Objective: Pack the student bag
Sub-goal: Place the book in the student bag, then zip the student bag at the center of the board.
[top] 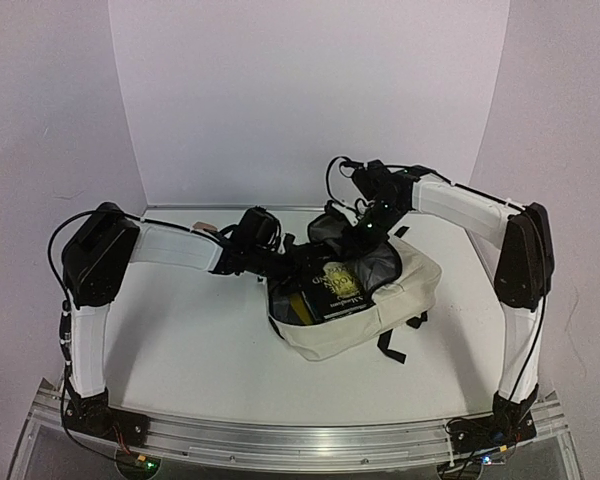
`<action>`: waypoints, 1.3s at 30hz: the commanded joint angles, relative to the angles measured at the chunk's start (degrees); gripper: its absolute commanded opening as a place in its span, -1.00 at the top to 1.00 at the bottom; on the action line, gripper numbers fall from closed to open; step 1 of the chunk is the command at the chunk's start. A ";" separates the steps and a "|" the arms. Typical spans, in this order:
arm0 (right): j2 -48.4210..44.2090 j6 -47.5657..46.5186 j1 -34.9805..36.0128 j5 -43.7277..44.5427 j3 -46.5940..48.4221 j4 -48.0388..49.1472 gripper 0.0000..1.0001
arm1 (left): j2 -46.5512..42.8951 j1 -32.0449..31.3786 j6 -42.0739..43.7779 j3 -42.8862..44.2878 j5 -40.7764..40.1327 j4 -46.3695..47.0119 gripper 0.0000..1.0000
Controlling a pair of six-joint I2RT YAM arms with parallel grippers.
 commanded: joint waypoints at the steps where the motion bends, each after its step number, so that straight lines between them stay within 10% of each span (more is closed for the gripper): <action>1: -7.08 -2.69 0.06 -1.81 -5.81 1.97 1.00 | -10.34 0.37 13.59 5.32 -11.01 -23.13 -0.24; 8: -8.61 -2.38 -0.66 -2.03 -7.11 2.06 1.00 | -7.85 2.42 22.67 13.42 -19.13 -39.14 -0.26; 32: -10.69 -2.98 -2.31 -3.42 -8.95 1.61 0.99 | 6.34 4.83 42.26 21.16 -19.20 -40.08 -0.17; 39: -12.23 -3.55 -2.41 -4.02 -10.28 1.16 0.97 | 10.05 4.89 42.66 26.43 -22.23 -40.56 0.29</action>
